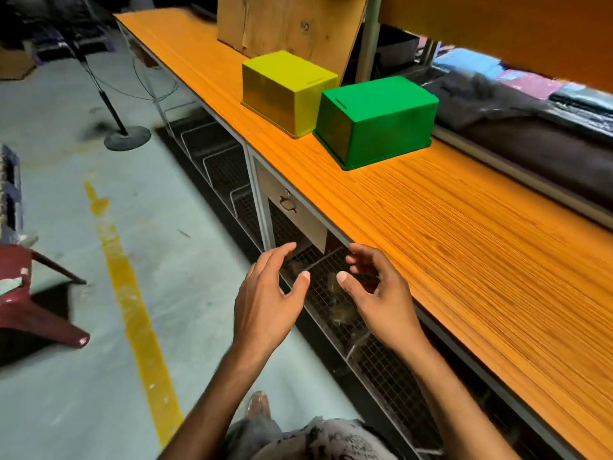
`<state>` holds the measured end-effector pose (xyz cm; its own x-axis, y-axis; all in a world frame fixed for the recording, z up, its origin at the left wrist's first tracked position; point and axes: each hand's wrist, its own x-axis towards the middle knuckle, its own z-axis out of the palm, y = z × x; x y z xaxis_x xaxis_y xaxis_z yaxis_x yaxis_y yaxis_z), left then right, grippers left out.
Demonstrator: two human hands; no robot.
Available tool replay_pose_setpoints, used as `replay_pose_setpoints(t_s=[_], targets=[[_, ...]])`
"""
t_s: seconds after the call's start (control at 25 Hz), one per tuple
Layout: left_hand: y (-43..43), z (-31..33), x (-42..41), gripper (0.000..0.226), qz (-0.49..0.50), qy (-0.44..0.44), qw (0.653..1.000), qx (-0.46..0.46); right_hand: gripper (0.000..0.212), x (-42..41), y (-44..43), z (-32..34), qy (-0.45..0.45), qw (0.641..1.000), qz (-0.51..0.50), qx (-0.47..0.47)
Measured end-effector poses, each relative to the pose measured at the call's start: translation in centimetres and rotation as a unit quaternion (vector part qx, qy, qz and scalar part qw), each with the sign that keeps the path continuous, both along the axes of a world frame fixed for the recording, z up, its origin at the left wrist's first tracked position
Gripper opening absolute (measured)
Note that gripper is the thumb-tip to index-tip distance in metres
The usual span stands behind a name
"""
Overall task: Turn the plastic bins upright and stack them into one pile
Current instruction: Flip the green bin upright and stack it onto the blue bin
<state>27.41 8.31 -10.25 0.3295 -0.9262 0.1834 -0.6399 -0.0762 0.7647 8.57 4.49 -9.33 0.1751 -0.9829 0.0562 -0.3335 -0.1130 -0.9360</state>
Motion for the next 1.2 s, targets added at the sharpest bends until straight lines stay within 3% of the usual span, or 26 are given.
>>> replay_pose_setpoints(t_s=[0.32, 0.76, 0.88, 1.08, 1.2], targets=[[-13.3, 2.4, 12.7, 0.049, -0.088, -0.061, 0.994, -0.013, 0.043, 12.3, -9.6, 1.1, -0.018, 0.997, -0.076, 0.011], [-36.5, -0.8, 15.1, 0.051, -0.234, 0.080, 0.968, 0.035, 0.033, 14.8, -27.8, -2.4, -0.027, 0.959, -0.279, -0.031], [-42.4, -0.7, 14.2, 0.058, -0.252, 0.107, 0.961, 0.049, 0.041, 15.2, -31.8, -3.3, -0.022, 0.938, -0.343, -0.033], [-51.0, -0.4, 11.9, 0.092, -0.286, 0.138, 0.944, 0.084, 0.059, 15.5, -36.8, -4.0, -0.002, 0.906, -0.423, 0.001], [-55.3, -1.4, 10.9, 0.101, -0.304, 0.150, 0.930, 0.140, 0.075, 16.0, -39.2, -5.0, 0.018, 0.890, -0.455, 0.022]])
